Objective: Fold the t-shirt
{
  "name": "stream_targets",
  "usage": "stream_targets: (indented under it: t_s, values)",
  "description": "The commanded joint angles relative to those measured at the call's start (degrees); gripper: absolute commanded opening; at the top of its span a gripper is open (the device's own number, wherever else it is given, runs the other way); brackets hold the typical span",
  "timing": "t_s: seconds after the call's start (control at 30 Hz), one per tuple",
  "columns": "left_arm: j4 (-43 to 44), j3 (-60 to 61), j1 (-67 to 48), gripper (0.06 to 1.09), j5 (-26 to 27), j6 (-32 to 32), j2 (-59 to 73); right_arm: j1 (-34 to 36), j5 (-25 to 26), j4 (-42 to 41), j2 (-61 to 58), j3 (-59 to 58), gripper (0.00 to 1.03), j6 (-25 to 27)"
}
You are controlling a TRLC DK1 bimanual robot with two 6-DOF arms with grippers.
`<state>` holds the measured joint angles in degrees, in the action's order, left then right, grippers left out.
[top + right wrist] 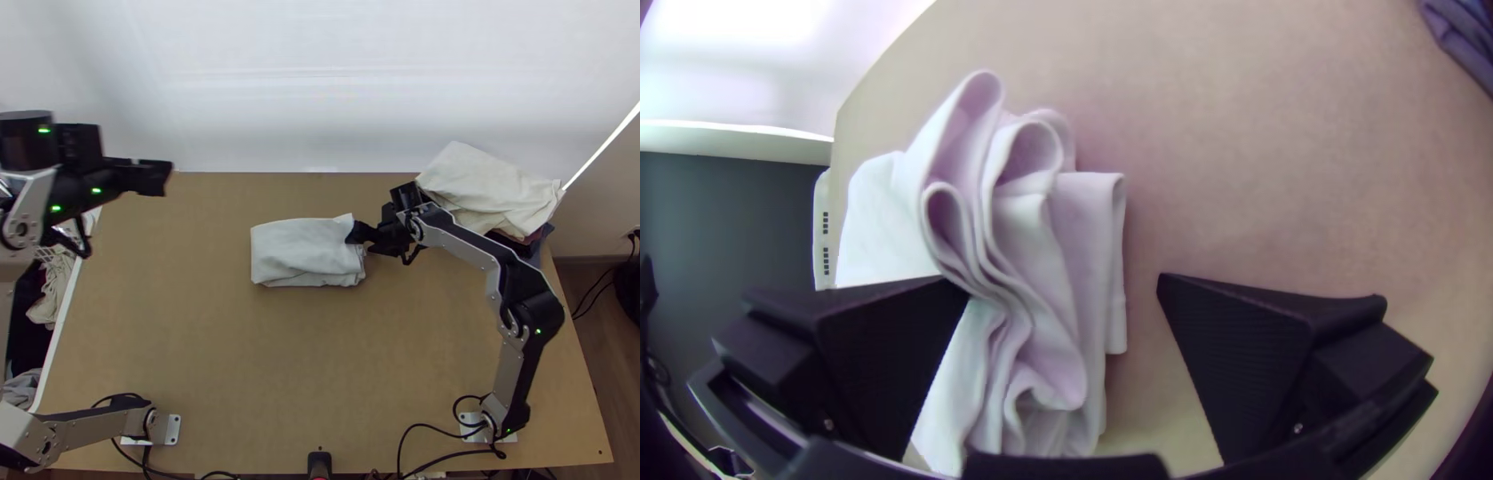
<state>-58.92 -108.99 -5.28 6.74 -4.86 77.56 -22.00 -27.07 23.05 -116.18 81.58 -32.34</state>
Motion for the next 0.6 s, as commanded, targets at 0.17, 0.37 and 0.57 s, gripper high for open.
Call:
stream_targets:
  t_s: [0.17, 0.37, 0.57]
  values:
    - [-1.8, 0.0, 3.8, 1.05, -0.4, 1.5, -2.9, -4.1, 0.4, 0.0, -5.6, 2.8, 0.99, -1.1]
    - [-2.3, 0.0, 4.9, 1.05, -0.3, 1.4, -3.6, -9.9, 0.4, 0.0, -7.1, 6.3, 0.99, -3.1]
    - [-2.7, 0.1, 6.1, 1.05, -0.3, 1.4, -4.2, -7.4, -1.6, -1.2, -2.4, 5.2, 0.1, -4.8]
